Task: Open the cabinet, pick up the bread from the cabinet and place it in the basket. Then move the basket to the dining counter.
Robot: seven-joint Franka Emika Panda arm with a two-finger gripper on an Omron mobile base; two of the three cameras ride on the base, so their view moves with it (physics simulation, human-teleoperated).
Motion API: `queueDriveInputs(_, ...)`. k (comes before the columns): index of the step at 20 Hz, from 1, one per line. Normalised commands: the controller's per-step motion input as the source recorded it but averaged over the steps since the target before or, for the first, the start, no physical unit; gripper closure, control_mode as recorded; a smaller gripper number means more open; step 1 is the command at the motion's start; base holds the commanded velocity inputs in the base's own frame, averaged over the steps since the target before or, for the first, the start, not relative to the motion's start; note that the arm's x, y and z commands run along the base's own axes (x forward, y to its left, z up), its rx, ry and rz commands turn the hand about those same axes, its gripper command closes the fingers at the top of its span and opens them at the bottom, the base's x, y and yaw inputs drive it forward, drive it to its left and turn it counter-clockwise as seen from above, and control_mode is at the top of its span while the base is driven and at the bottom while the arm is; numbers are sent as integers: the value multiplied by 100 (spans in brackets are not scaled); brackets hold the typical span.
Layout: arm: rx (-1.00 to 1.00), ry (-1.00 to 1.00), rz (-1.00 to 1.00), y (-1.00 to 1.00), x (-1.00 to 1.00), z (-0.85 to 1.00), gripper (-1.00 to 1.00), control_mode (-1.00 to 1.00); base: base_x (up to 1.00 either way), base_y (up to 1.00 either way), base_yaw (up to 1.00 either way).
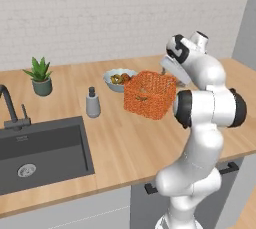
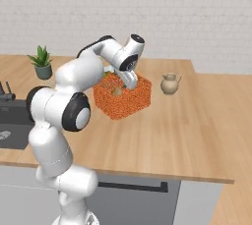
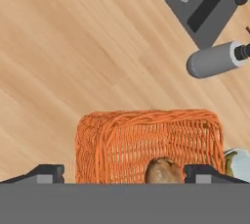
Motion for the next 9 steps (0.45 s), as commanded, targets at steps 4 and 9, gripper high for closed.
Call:
queueDriveInputs(4,-8,-20,0,0,-100,35,-100,-100,0,0,0)
queueDriveInputs(9,-13,-24,1,0,-100,6,-100,-100,0,0,0)
